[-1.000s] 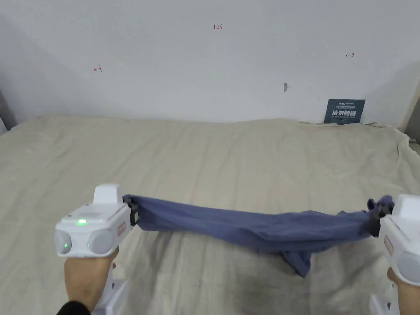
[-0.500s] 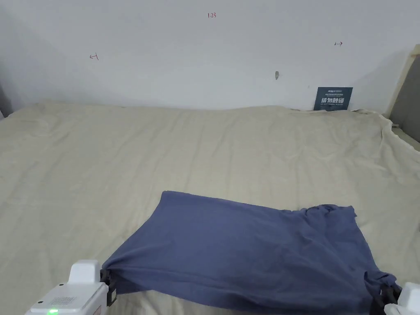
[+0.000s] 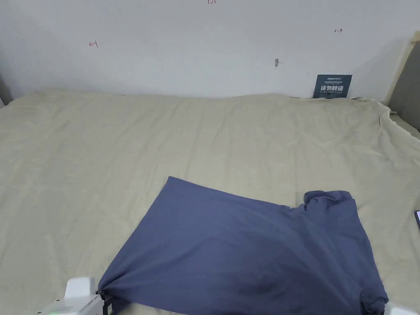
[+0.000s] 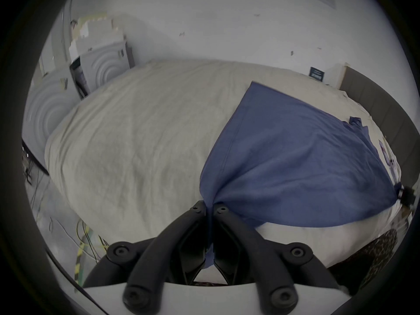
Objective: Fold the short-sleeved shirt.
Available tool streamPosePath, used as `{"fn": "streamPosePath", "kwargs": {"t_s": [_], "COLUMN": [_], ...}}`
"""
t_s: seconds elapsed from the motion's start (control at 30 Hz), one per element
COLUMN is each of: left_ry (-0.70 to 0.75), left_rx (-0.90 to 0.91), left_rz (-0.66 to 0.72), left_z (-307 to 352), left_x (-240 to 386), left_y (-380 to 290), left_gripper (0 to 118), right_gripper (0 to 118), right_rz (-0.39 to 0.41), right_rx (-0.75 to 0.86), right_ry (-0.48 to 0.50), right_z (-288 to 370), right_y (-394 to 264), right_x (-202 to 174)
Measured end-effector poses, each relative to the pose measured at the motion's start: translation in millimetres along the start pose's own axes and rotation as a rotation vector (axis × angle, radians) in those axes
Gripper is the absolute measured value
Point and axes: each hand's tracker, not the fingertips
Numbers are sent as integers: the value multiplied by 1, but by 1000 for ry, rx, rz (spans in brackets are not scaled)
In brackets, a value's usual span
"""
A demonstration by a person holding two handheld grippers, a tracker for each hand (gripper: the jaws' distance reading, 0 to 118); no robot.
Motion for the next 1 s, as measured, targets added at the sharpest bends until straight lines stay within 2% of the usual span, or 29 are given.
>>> {"fn": "streamPosePath", "kwargs": {"t_s": [0.2,0.27,0.3,0.37,0.4,0.43,0.47,0.73,0.8,0.9,0.93,0.97,1.0], "left_ry": [18,11,11,5,15,16,-2,-53,-74,-106,-119,-147,-174], "left_rx": [-71,-68,-75,-74,-58,-21,40,316,379,444,464,474,475], "left_rz": [-13,4,19,48,59,69,64,-39,-47,-71,-74,-87,-89], "left_z": [-43,-34,-33,-24,-18,-10,0,63,74,82,82,83,83], "left_x": [-9,-6,-6,-3,-1,1,3,38,48,58,61,64,66], "left_y": [-13,-5,-2,6,10,15,23,81,92,101,104,106,110], "left_gripper": [4,13,21,66,84,100,105,105,102,74,69,69,53], "right_gripper": [5,11,22,70,86,93,93,93,91,72,68,68,52], "right_rz": [17,11,3,-6,-7,-10,-6,56,70,82,79,79,76], "right_rx": [-96,-101,-97,-90,-72,-15,44,338,403,472,478,490,500], "right_ry": [-5,-1,5,3,7,11,9,53,56,55,59,65,66], "right_z": [-18,-18,-17,-11,-7,1,11,89,101,117,120,124,126], "right_y": [3,7,11,22,29,37,48,97,106,113,114,116,117], "right_x": [-1,1,3,5,6,8,8,-11,-14,-22,-23,-25,-27]}}
